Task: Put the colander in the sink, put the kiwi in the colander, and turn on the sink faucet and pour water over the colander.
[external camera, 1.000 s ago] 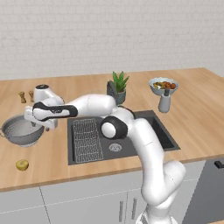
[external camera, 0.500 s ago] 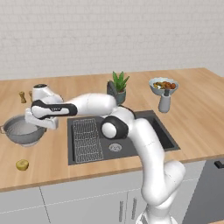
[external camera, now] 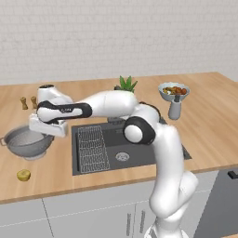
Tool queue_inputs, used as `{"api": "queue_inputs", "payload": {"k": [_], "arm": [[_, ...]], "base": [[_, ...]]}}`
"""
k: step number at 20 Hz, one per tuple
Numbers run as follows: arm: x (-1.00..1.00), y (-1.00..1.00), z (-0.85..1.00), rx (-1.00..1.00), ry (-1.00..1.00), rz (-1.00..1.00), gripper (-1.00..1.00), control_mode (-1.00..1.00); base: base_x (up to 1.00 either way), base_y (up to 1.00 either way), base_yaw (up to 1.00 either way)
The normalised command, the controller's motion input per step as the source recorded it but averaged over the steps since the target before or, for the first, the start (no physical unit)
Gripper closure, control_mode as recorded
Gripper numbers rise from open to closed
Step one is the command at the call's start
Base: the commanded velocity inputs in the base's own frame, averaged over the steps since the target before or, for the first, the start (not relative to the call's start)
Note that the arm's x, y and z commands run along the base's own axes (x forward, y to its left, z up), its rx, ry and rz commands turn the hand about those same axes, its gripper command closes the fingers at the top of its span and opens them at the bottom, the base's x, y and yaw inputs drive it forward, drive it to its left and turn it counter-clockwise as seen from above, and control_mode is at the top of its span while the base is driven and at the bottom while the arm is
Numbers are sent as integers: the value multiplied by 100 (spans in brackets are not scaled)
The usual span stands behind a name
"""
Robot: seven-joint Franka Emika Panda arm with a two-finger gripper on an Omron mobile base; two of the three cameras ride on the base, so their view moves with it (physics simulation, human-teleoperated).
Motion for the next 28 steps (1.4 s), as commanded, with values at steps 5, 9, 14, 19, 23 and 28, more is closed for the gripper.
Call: {"api": "queue_inputs", "payload": {"k": [5, 9, 14, 19, 23, 28], "arm": [[-76, -70, 57, 23, 0, 0, 100, -100], [-68, -81, 54, 25, 5, 0, 100, -100], [-55, -79, 44, 17, 12, 0, 100, -100], [-51, -83, 38, 4, 12, 0, 100, -100], [-24, -84, 32, 0, 22, 0, 100, -100], [-14, -82, 13, -8, 6, 3, 100, -100]], "base": [[0, 0, 0], [0, 0, 0], [0, 0, 0], [0, 0, 0], [0, 0, 0], [0, 0, 0]]}}
